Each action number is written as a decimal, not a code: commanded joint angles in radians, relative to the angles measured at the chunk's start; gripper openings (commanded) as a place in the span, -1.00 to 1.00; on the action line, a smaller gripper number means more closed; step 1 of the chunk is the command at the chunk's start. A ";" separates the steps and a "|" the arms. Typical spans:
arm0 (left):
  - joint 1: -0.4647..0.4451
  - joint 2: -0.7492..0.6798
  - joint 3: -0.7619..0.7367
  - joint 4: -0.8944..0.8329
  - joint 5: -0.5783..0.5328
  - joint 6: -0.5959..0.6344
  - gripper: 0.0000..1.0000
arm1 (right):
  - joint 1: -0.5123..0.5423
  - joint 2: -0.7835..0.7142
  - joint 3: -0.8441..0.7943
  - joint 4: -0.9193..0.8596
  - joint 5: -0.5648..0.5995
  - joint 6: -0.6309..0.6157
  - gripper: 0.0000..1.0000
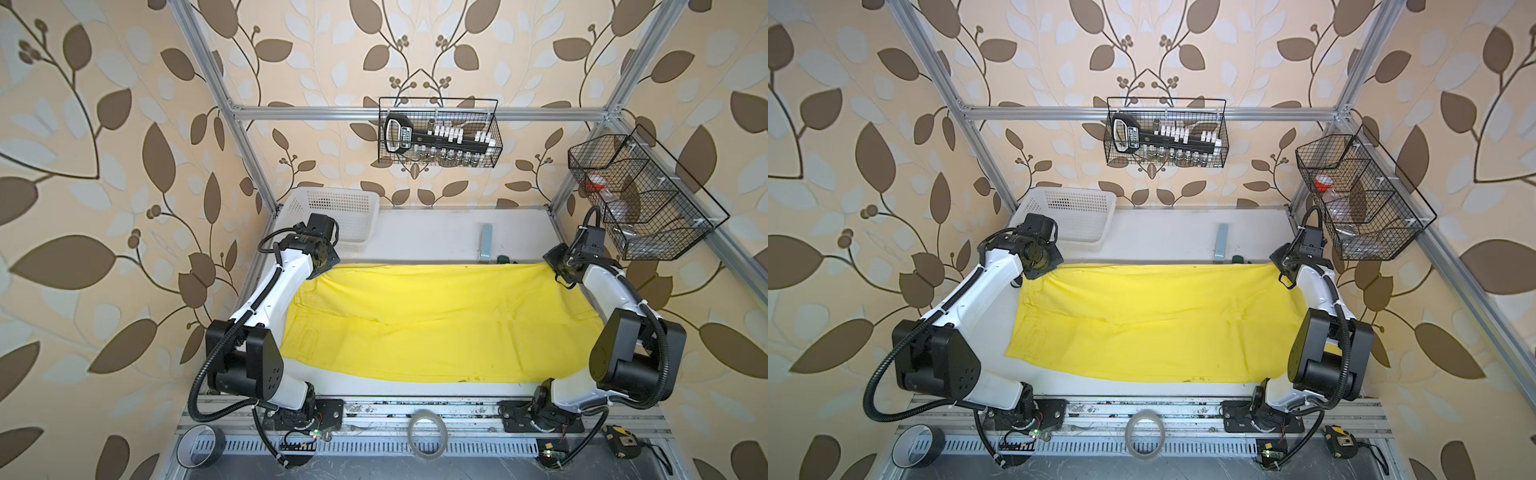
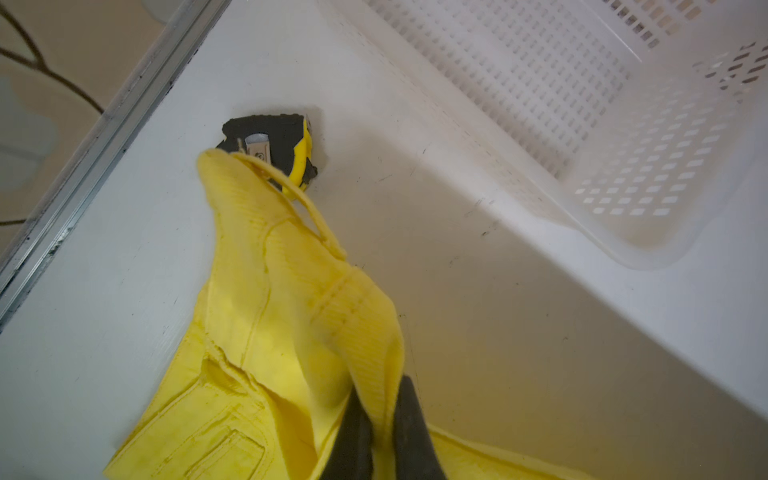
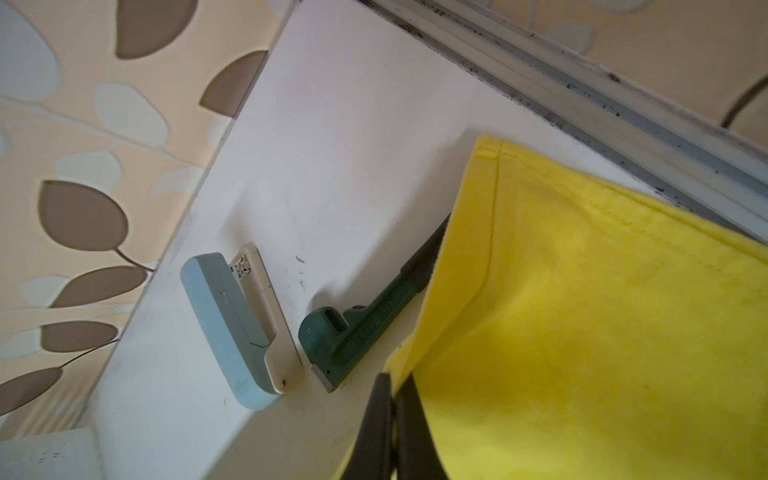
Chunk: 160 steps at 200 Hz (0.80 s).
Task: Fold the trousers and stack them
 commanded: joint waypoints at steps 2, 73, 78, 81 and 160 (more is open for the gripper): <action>0.026 0.002 0.062 0.005 -0.069 0.041 -1.00 | -0.042 -0.078 -0.008 0.052 -0.049 0.045 -1.00; 0.051 0.000 0.095 -0.022 -0.057 0.044 -1.00 | -0.101 -0.230 -0.047 0.005 -0.109 0.125 -1.00; 0.052 -0.016 0.076 -0.023 -0.055 0.041 -1.00 | -0.109 -0.249 -0.064 -0.008 -0.104 0.132 -1.00; 0.052 -0.021 0.064 -0.024 -0.051 0.036 -1.00 | -0.114 -0.262 -0.081 -0.013 -0.104 0.135 -1.00; 0.051 -0.244 -0.223 -0.080 -0.006 -0.006 -1.00 | -0.286 -0.569 -0.353 -0.164 0.026 0.171 -1.00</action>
